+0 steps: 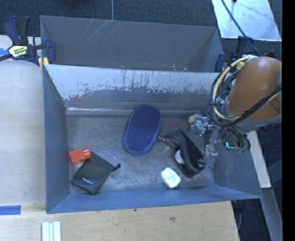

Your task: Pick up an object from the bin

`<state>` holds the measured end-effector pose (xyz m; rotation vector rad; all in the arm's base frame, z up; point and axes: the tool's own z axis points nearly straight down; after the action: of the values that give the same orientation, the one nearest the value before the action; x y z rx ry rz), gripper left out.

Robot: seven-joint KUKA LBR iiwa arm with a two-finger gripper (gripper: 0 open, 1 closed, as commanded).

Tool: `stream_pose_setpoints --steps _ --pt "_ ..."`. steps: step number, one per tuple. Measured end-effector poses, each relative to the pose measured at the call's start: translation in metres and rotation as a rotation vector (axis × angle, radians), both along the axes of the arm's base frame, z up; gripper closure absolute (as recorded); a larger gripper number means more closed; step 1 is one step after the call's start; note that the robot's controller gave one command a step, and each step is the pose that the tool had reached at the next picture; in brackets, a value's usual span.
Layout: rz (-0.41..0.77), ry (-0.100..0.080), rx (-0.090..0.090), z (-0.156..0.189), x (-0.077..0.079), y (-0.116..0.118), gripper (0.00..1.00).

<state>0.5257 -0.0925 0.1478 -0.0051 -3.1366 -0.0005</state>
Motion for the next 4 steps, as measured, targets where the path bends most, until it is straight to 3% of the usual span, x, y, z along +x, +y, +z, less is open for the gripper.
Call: stream_pose_setpoints --steps 1,2,3,4 --pt "0.050 -0.014 -0.004 -0.0597 0.0245 0.0059 0.00" --pt "0.039 -0.031 -0.014 -0.0645 0.0165 0.0154 0.00" --pt "0.040 -0.028 -0.014 -0.0626 0.0166 0.0148 1.00" --pt "-0.036 -0.012 -0.011 -0.0636 0.0207 0.0101 1.00"
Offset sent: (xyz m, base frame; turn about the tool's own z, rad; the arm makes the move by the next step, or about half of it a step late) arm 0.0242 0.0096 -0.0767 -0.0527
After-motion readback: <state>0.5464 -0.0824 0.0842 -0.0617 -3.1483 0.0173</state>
